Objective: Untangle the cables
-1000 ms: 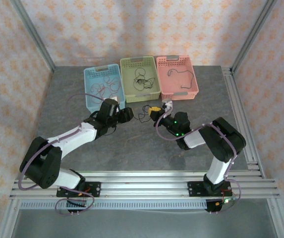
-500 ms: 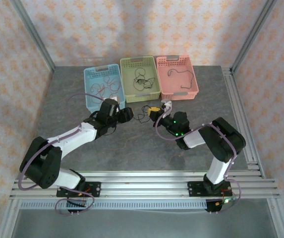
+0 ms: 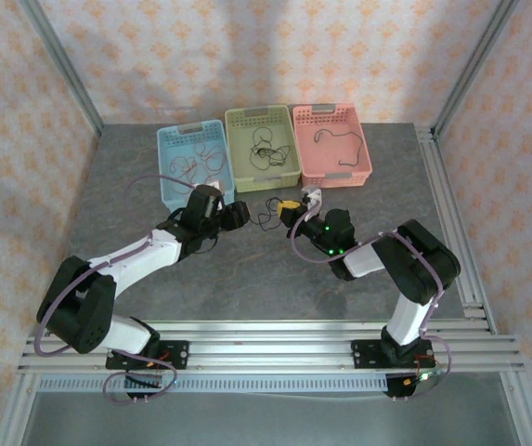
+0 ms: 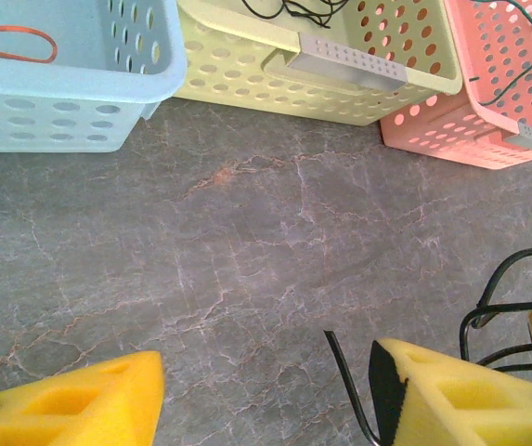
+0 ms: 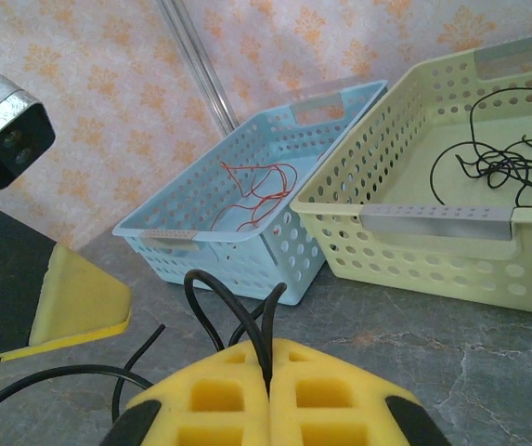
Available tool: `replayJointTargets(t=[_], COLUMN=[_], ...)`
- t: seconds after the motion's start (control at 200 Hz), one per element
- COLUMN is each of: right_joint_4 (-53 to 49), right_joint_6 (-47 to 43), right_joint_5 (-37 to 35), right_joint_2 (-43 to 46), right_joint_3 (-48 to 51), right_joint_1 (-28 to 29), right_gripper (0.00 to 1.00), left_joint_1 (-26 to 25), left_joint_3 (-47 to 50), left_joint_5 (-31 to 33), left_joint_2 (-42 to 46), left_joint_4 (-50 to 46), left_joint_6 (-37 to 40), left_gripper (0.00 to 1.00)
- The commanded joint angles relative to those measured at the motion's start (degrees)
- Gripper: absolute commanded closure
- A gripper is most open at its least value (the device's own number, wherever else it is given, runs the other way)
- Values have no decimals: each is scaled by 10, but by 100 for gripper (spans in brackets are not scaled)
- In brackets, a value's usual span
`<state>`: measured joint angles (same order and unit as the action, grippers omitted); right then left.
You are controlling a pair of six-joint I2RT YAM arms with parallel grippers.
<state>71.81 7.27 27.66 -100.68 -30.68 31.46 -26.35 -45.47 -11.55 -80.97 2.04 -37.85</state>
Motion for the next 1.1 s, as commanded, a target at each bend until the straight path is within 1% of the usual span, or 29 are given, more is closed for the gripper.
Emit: replayJointTargets(t=[0.0,0.08,0.145,0.235,0.285,0.375,0.425,0.58,0.661,0.881,1.021,1.096], right_joint_4=[15,21,24,34,42,56,67,85,88,88,87,88], right_joint_6=[-12,-13,-11,-4,-2,1,6,31,33,33,31,30], right_joint_5=[-10,-15,-14,-3,-2,-1,5,59,72,92,87,84], right_joint_2=[10,13,11,4,1,4,1,-18,-18,-24,-24,-26], right_joint_3=[-4,1,-1,-6,-5,2,4,-11,-13,-21,-20,-19], right_joint_1=[5,5,4,4,4,4,4,5,7,12,13,13], right_gripper=[100,100,100,100,100,100,100,100,100,100,100,100], left_joint_1=[-1,0,0,-1,-2,-2,-2,-1,-2,-3,-4,-3], left_joint_3=[-3,-2,-2,2,0,-12,-17,-21,-24,-28,-29,-26], left_joint_5=[10,8,5,2,-3,-10,-14,-23,-27,-31,-33,-31], left_joint_2=[6,5,5,7,4,-11,-18,-24,-29,-33,-35,-32], left_joint_4=[8,9,11,17,21,11,7,10,8,8,8,8], left_joint_6=[-4,-3,-3,-3,-2,-1,0,0,1,2,2,2], left_gripper=[45,50,58,60,57,44,41,39,40,60,78,91])
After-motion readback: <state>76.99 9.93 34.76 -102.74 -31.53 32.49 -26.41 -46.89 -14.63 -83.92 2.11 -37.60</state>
